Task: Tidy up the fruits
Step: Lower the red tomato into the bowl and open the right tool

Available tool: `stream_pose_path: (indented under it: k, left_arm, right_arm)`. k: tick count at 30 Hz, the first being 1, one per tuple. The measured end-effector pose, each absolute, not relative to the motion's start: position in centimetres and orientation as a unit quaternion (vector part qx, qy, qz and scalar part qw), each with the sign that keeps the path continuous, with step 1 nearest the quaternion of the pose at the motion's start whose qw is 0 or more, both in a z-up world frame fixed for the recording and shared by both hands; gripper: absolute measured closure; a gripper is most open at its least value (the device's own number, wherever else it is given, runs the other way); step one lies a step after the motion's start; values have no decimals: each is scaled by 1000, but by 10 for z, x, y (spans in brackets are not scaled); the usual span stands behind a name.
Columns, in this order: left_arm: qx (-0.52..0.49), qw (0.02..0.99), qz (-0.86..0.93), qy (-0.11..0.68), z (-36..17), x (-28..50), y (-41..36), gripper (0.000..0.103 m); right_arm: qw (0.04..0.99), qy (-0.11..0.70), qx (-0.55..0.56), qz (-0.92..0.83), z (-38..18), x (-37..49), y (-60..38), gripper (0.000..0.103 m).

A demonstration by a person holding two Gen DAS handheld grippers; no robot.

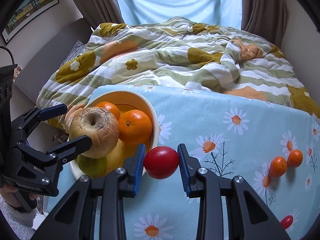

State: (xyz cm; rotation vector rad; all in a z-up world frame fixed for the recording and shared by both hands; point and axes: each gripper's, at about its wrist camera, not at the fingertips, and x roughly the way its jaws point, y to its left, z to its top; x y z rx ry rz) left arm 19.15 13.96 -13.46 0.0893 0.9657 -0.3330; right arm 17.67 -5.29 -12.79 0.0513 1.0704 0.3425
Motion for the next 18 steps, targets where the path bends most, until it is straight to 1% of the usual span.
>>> stream_pose_path:
  k: [9,18]
  left_arm:
    - [20,871,-132,473,-133,170,161,0]
    - [7,870,-105,481,-139,154,176,0]
  right_arm:
    - [840,510,9,186,-128,182,-41,72]
    - [823,519,9,233,-148,176,-25,72]
